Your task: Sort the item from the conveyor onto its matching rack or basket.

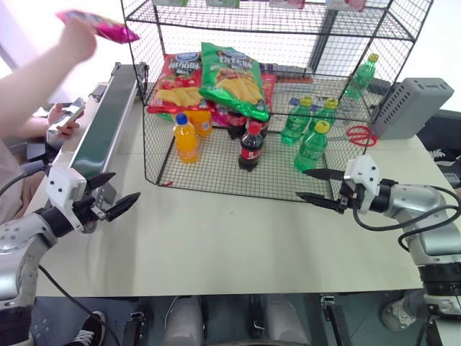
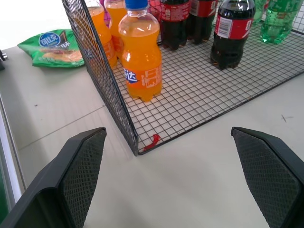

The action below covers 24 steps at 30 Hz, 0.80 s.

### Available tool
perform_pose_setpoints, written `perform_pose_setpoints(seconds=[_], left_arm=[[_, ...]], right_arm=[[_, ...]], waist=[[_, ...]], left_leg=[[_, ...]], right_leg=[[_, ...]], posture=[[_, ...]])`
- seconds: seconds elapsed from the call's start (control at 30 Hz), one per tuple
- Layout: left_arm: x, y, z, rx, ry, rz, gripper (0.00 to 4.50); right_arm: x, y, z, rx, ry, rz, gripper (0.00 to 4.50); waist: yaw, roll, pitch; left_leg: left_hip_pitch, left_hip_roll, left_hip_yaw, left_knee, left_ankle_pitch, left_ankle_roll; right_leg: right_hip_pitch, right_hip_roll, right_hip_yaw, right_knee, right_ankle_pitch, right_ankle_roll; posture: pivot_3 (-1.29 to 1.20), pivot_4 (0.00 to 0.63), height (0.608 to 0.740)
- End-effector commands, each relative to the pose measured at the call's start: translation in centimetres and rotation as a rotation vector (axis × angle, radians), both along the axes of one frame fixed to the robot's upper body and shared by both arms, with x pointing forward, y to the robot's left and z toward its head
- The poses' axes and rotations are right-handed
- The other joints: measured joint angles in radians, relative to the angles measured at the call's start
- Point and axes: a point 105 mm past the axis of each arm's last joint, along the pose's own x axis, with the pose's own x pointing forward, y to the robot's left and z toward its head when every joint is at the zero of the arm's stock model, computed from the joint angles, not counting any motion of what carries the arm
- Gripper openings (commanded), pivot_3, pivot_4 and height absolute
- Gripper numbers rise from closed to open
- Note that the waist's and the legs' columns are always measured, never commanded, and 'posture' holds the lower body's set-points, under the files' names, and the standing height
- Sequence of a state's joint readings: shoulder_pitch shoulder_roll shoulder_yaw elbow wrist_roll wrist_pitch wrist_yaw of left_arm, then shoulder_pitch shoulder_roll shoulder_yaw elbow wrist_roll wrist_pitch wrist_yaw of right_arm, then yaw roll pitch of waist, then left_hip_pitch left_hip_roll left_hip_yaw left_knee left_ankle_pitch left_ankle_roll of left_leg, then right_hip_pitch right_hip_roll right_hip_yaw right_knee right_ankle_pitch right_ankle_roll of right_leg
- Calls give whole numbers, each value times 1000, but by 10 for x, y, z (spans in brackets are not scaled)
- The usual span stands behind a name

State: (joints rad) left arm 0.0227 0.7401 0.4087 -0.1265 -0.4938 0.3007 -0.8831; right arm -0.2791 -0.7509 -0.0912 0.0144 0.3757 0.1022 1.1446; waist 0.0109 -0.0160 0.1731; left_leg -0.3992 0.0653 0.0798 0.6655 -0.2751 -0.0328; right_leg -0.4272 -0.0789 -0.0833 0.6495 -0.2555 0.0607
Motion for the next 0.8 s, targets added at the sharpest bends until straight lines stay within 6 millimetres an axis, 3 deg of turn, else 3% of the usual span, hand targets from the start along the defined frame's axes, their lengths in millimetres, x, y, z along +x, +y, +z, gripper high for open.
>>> perform_pose_setpoints(seconds=[0.03,0.8], left_arm=[[-1,-1,15,10,-49,-10,4500],[-19,8,15,-62,-2,-23,4500]], right_arm=[[2,2,9,16,-40,10,2848],[-2,20,16,15,-42,100,2848]], waist=[[0,0,0],[-1,0,0]], left_leg=[[0,0,0,0,0,0],[0,0,0,0,0,0]], right_leg=[[0,0,0,0,0,0],[0,0,0,0,0,0]], posture=[[0,150,740],[0,150,740]])
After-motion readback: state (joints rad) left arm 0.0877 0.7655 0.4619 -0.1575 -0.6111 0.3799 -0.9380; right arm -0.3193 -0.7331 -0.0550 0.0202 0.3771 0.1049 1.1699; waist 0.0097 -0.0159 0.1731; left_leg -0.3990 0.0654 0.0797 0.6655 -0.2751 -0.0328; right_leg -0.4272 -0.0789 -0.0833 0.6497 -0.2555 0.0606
